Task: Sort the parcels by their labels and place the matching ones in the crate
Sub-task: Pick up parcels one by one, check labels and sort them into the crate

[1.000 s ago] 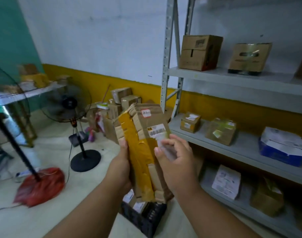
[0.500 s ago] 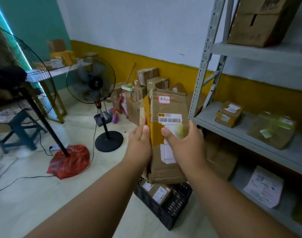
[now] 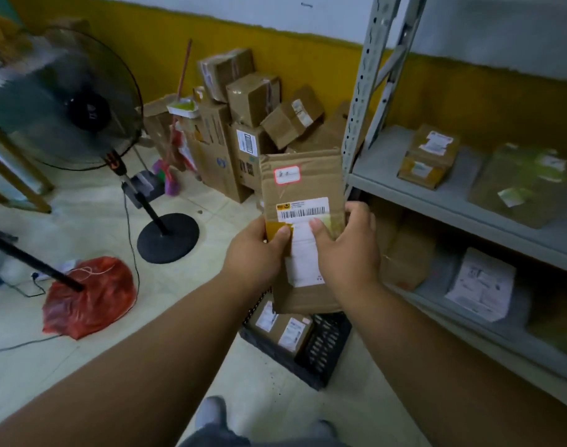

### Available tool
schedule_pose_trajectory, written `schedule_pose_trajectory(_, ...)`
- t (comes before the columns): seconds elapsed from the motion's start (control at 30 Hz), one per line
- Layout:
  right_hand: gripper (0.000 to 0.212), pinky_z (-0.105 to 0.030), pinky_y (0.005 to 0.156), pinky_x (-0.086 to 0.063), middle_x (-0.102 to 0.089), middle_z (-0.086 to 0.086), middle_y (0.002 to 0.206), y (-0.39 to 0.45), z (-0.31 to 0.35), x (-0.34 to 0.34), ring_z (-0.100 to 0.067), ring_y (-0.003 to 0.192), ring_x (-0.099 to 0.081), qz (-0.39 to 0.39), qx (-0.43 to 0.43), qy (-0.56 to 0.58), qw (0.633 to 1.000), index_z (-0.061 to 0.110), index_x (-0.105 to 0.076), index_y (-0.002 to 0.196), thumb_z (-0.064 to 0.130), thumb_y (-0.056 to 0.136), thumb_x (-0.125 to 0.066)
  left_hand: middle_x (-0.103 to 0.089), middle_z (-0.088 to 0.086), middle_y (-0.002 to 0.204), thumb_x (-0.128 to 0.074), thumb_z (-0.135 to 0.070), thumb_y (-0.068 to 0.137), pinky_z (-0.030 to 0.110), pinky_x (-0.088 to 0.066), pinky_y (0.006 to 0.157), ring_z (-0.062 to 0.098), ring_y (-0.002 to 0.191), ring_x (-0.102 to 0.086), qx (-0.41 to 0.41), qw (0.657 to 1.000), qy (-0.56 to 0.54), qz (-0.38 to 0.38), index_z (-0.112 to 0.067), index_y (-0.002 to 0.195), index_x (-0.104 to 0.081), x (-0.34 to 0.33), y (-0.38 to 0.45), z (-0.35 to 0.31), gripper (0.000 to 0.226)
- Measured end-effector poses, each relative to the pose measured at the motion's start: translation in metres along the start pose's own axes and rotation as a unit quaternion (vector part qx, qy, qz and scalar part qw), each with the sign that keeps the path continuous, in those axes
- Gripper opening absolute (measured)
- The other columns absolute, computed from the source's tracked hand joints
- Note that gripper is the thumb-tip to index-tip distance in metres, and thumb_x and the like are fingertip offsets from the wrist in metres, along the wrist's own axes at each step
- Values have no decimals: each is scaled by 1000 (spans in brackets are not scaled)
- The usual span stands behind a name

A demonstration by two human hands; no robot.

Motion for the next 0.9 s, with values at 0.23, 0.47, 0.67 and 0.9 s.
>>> schedule_pose_trajectory(0.23, 26, -26, 70, -39, -57, -1, 112, 1, -35, -25, -18, 96, -58, -112, -89, -63, 988, 17, -53, 114, 28, 94, -64, -72, -2, 111, -59, -41, 95, 45, -54, 93, 22, 102, -66, -79, 985, 104, 114, -24, 119, -68, -23, 86, 14, 30)
schedule_pose_trajectory(0.47, 29, -38, 82, -56, -58, -1, 119, -7, -79, -60, -18, 98, -62, -175, -191, -97, 961, 19, -52, 122, 33, 97, -58, -72, -7, 100, -63, -36, 95, 39, -57, 86, 18, 94, -67, -88, 958, 131, 239, -27, 114, -71, -61, 139, 41, 23)
schedule_pose_trajectory(0.67, 42, -26, 76, -37, -50, -7, 130, -9, -175, -92, -22, 107, -58, -159, -271, -146, 938, 17, -46, 136, 25, 97, -59, -71, -2, 107, -61, -33, 95, 39, -57, 88, 20, 96, -66, -57, 944, 136, 296, -26, 116, -69, -147, 173, 114, 23)
schedule_pose_trajectory(0.9, 53, -25, 81, -41, -54, -3, 133, -23, -352, -197, -14, 108, -56, -88, -260, -145, 950, 31, -34, 150, 29, 100, -52, -70, 1, 113, -57, -26, 99, 43, -56, 93, 21, 100, -65, 27, 934, 139, 327, -23, 122, -65, -254, 225, 310, 25)
Point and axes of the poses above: each hand's wrist, its own y-axis towards the middle knuckle, its own x-axis out of the back of the hand, z = x × y, the point moved 10 cm from there along y, towards the middle knuckle
